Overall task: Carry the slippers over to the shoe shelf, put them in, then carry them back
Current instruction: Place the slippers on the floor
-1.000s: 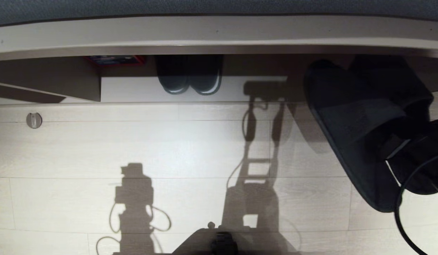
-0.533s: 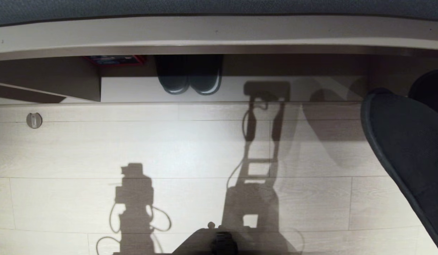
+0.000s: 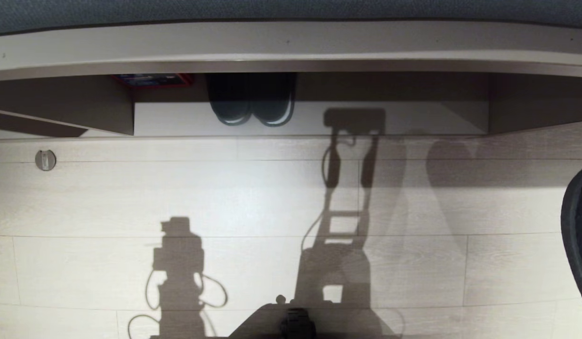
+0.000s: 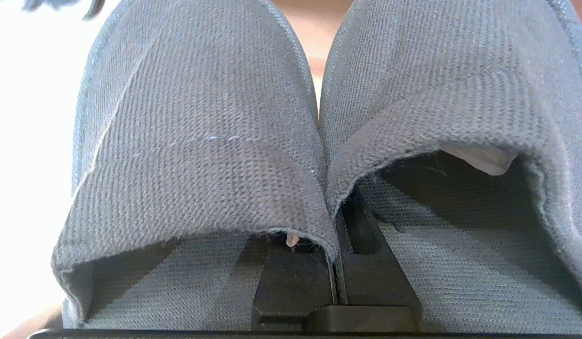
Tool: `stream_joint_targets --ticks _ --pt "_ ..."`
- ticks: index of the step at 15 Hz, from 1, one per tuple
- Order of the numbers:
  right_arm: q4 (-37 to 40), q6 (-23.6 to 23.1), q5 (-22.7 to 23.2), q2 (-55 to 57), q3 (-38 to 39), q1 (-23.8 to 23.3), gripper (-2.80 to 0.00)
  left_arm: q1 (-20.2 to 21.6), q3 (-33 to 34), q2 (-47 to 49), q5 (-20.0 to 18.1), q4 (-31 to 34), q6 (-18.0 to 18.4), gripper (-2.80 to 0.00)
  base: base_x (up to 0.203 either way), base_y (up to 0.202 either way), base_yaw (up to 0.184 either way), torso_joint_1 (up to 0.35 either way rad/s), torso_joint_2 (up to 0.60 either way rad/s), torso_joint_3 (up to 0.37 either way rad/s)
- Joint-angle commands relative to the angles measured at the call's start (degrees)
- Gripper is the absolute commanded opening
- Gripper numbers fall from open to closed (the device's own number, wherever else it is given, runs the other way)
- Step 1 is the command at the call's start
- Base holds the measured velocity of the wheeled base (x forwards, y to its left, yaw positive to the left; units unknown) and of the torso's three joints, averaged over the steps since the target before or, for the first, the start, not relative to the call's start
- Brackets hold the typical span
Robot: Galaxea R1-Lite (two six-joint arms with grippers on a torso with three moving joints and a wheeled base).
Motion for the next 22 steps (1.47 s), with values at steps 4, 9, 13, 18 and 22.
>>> stream_joint_targets --ticks 4,9,13,18,22 --pt "9.9 0.2 2.9 -12.5 7.2 -0.7 -2.8 0.1 0.0 0.0 0.0 0.0 0.1 -2.8 0.0 0.0 0.0 0.0 0.0 0.0" --pt "15.2 -0.1 -0.1 -16.7 12.1 -0.8 -2.8 0.0 0.0 0.0 0.0 0.0 0.1 -2.8 0.0 0.0 0.0 0.0 0.0 0.0" --pt "18.5 0.2 -2.9 -16.7 12.9 -0.8 -2.8 0.1 0.0 0.0 0.0 0.0 0.1 -2.8 0.0 0.0 0.0 0.0 0.0 0.0" --pt "18.5 -0.1 -2.2 -16.6 12.9 -0.8 -2.8 0.1 0.1 0.1 0.0 0.0 -0.2 -2.8 0.0 0.0 0.0 0.001 0.0 0.057" --pt "18.5 -0.1 -2.1 -16.6 12.9 -0.8 -2.8 0.0 0.1 0.1 0.0 0.0 -0.1 -2.8 0.0 0.0 0.0 0.002 0.0 0.196"
